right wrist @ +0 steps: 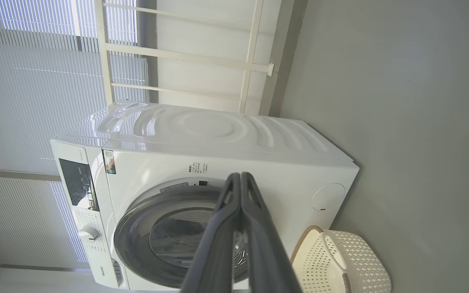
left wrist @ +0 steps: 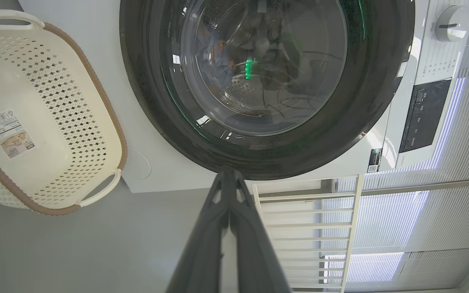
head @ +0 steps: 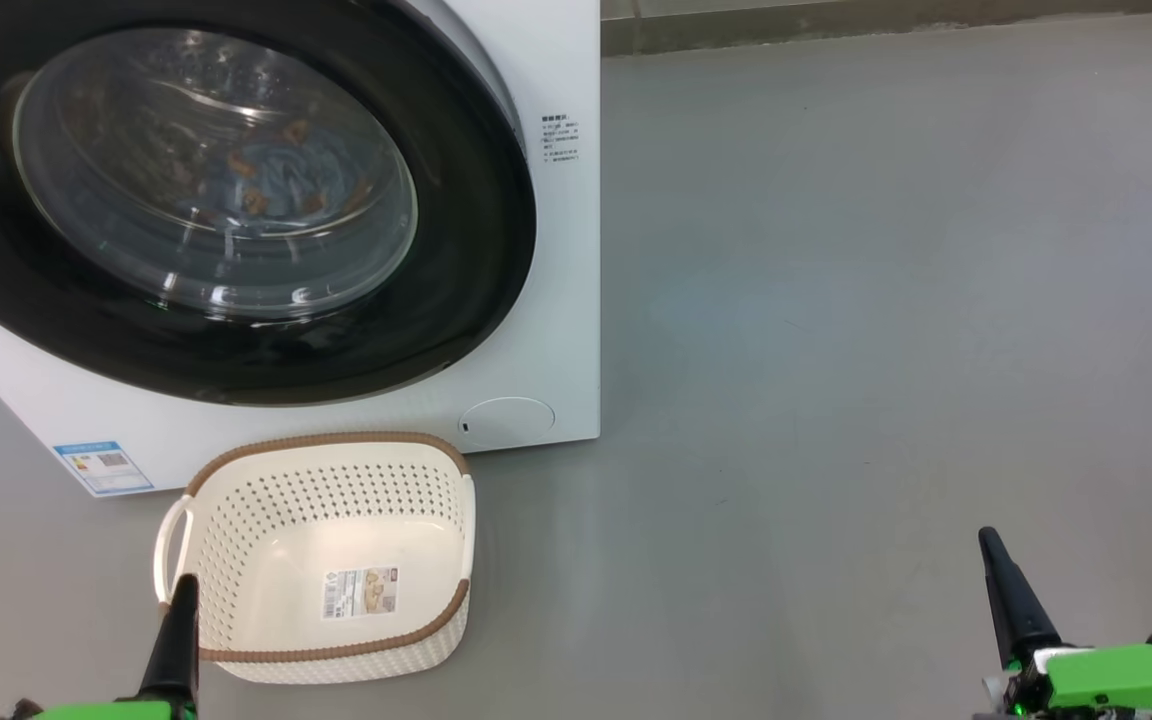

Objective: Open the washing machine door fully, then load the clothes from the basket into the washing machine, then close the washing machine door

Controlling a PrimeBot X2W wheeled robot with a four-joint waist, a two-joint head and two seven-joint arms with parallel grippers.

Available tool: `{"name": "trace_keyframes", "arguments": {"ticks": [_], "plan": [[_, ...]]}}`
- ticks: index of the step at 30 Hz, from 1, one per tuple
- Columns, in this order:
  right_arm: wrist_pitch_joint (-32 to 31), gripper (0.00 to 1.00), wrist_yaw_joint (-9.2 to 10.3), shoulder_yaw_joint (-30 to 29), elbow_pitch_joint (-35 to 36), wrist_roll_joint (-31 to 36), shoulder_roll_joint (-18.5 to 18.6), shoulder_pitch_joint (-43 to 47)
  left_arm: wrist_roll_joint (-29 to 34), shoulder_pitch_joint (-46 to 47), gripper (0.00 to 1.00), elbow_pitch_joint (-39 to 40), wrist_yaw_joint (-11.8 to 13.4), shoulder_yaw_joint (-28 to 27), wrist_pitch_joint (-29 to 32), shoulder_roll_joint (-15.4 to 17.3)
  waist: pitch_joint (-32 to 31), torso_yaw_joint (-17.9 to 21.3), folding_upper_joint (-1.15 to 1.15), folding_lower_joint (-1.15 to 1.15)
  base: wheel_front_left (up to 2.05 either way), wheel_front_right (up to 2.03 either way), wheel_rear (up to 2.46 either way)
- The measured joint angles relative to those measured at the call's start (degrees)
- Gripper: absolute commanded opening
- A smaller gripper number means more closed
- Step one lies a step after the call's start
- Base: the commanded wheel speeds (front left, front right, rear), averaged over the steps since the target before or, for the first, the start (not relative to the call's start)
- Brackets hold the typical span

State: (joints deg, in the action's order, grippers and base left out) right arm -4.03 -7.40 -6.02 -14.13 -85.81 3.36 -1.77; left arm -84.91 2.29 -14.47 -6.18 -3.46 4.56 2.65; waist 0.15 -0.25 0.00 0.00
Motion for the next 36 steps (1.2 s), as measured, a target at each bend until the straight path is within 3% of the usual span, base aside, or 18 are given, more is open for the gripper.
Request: {"name": "trace_keyframes", "arguments": {"ticks": [12,36], "plan": [[-1.2,0.00,0.00,-0.3,-1.2,-6.8,0.0,-1.9,-7.0,1.3,0.00,-0.5,-0.7,-1.1,1.7,-0.7,0.0,0.2,0.00,0.00,0.00,0.00,0.00],[-1.4,0.00,0.00,-0.5,-1.3,-6.8,0.0,-2.1,-7.1,1.6,0.00,-0.5,-0.7,-1.2,1.7,-0.7,0.0,0.2,0.00,0.00,0.00,0.00,0.00]]}}
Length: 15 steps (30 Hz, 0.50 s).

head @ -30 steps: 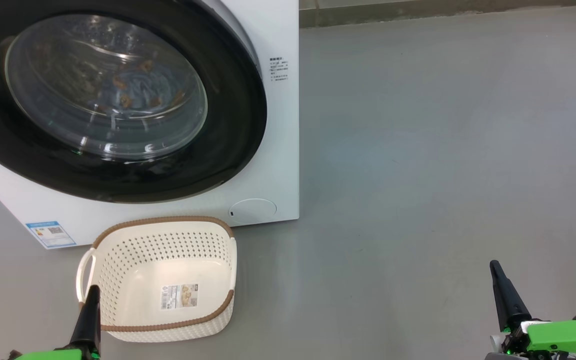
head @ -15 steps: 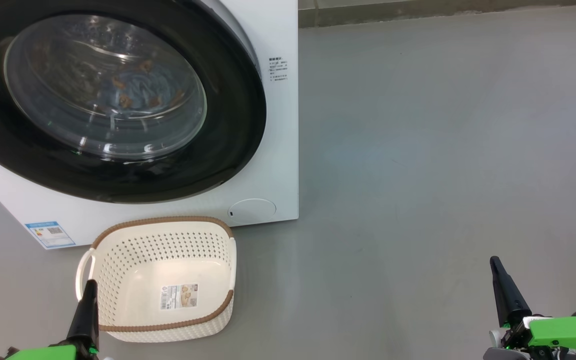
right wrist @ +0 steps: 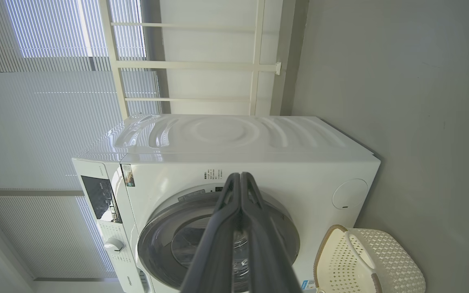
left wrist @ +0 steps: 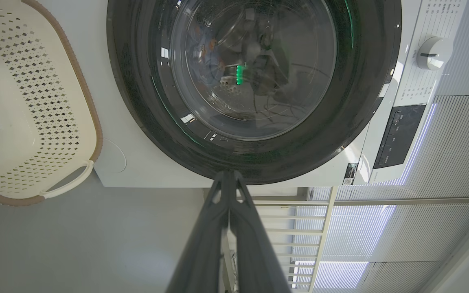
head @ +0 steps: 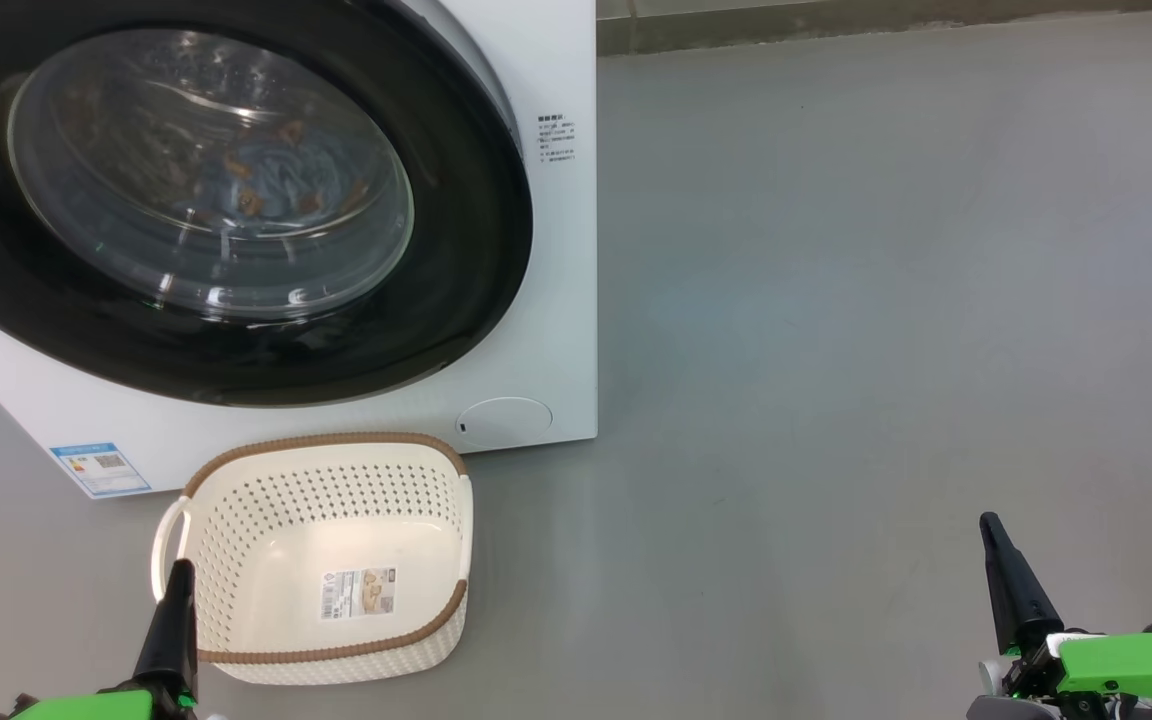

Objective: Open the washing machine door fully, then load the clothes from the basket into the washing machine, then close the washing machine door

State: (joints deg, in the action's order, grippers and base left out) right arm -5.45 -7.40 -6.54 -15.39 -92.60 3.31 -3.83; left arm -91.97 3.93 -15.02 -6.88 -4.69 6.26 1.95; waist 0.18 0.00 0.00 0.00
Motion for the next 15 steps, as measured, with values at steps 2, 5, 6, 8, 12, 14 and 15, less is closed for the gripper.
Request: {"name": "trace_keyframes", "arguments": {"ticks": [2,5,6,8,12,14,15], "plan": [[0.0,0.00,0.00,0.0,0.0,0.0,0.0,0.0,0.0,0.0,0.00,0.0,0.0,0.0,0.0,0.0,0.0,0.0,0.00,0.00,0.00,0.00,0.00],[0.0,0.00,0.00,0.0,0.0,0.0,0.0,0.0,0.0,0.0,0.00,0.0,0.0,0.0,0.0,0.0,0.0,0.0,0.00,0.00,0.00,0.00,0.00],[0.0,0.00,0.00,0.0,0.0,0.0,0.0,0.0,0.0,0.0,0.00,0.0,0.0,0.0,0.0,0.0,0.0,0.0,0.00,0.00,0.00,0.00,0.00],[0.0,0.00,0.00,-0.1,0.0,0.0,0.0,0.0,0.0,0.0,0.00,0.0,0.0,0.0,0.0,0.0,0.0,0.0,0.00,0.00,0.00,0.00,0.00],[0.0,0.00,0.00,-0.1,0.0,0.0,0.0,0.0,0.0,0.0,0.00,0.0,0.0,0.0,0.0,0.0,0.0,0.0,0.00,0.00,0.00,0.00,0.00],[0.0,0.00,0.00,-0.1,0.0,0.0,0.0,0.0,0.0,0.0,0.00,0.0,0.0,0.0,0.0,0.0,0.0,0.0,0.00,0.00,0.00,0.00,0.00],[0.0,0.00,0.00,-0.1,0.0,0.0,-0.1,0.0,0.0,0.0,0.00,0.0,0.0,0.0,0.0,0.0,0.0,0.0,0.00,0.00,0.00,0.00,0.00]]}}
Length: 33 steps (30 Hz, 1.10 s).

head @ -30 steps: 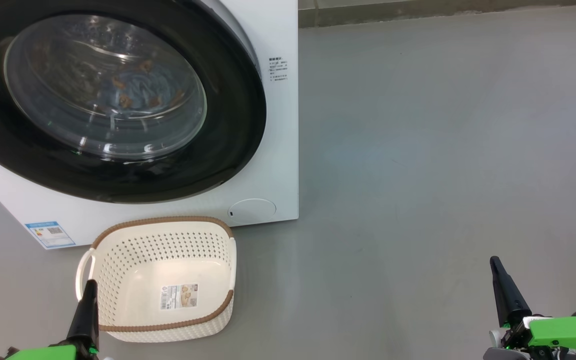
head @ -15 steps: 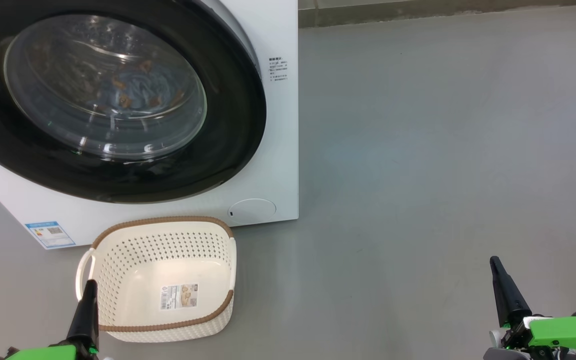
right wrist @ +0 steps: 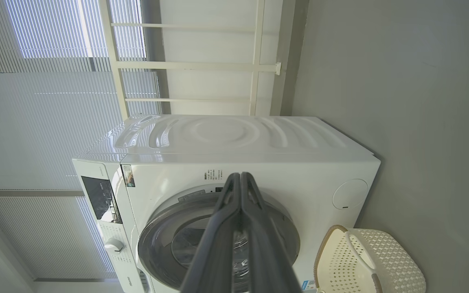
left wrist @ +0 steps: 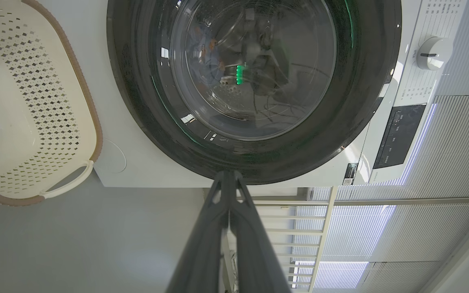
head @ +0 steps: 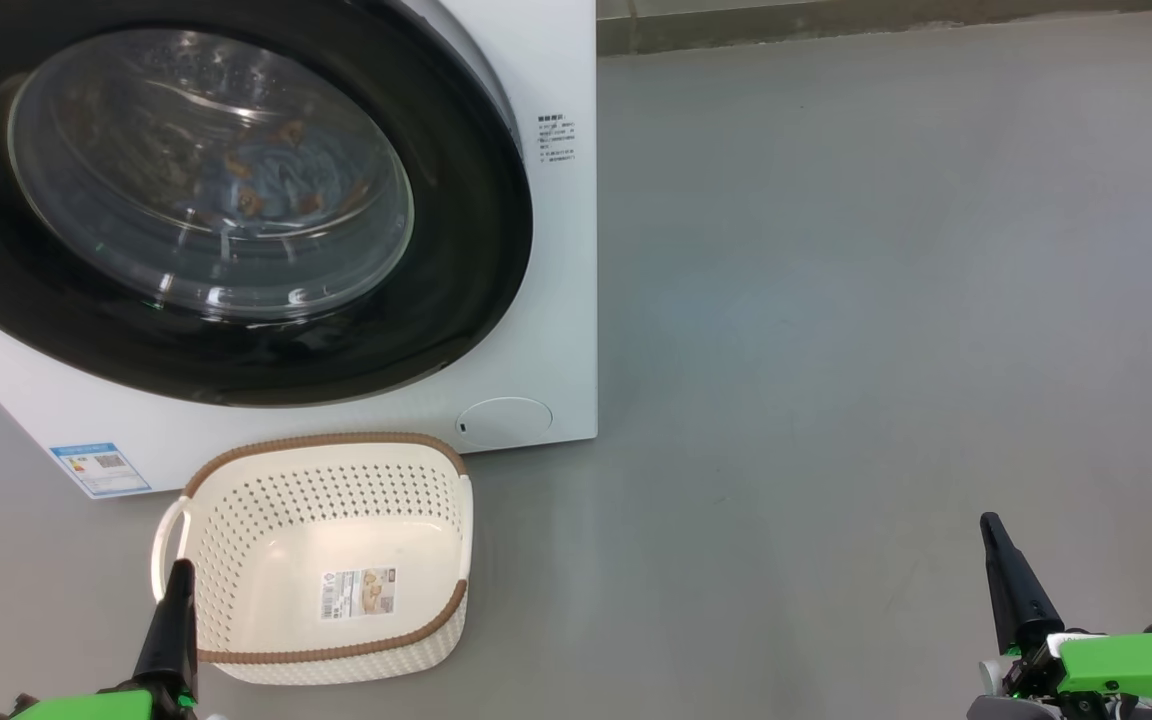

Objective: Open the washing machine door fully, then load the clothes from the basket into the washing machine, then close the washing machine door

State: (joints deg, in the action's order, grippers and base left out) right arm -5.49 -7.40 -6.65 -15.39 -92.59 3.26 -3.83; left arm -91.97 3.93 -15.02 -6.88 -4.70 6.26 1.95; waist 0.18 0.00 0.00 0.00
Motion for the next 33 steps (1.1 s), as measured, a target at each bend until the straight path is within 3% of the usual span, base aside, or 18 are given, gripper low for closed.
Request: {"name": "trace_keyframes", "arguments": {"ticks": [33], "plan": [[-0.5,0.00,0.00,-0.4,0.0,0.1,-0.1,0.0,0.0,0.0,0.00,0.0,0.0,0.0,0.0,0.0,0.0,0.0,0.00,0.00,0.00,0.00,0.00]]}}
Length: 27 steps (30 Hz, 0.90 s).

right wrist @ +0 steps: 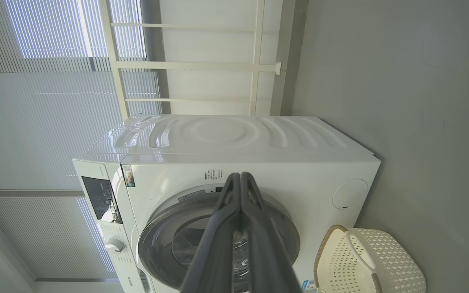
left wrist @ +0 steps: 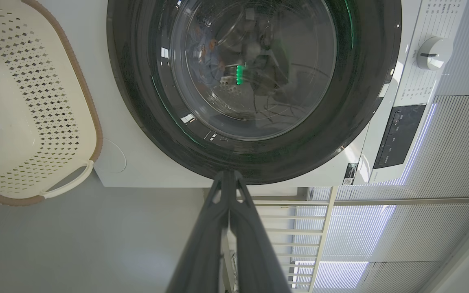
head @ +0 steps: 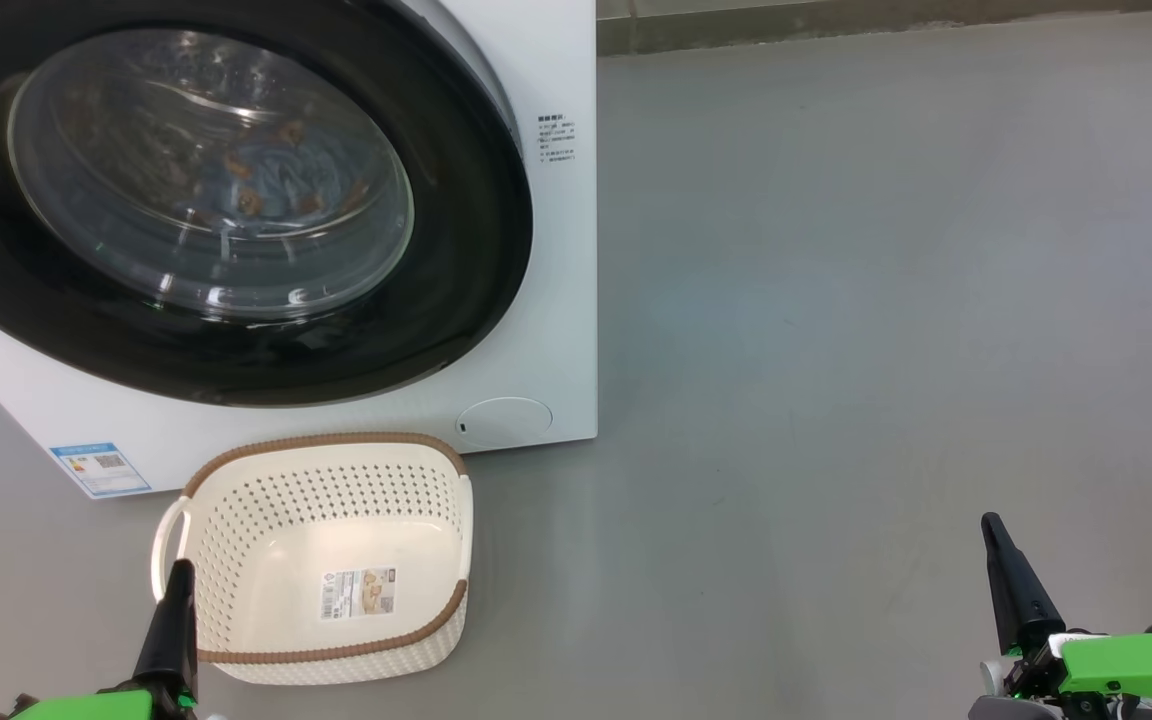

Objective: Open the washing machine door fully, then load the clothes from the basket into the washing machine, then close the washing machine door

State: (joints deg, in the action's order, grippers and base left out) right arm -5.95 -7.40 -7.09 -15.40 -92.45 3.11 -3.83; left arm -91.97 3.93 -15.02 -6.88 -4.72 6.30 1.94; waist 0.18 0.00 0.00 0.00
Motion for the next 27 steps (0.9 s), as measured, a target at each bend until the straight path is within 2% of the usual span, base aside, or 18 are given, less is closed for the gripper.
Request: {"name": "trace_keyframes", "arguments": {"ticks": [27], "plan": [[0.0,0.00,0.00,-0.5,0.0,0.0,-0.2,0.0,0.0,0.0,0.00,0.0,0.0,0.0,0.0,0.0,0.0,0.0,0.00,0.00,0.00,0.00,0.00]]}}
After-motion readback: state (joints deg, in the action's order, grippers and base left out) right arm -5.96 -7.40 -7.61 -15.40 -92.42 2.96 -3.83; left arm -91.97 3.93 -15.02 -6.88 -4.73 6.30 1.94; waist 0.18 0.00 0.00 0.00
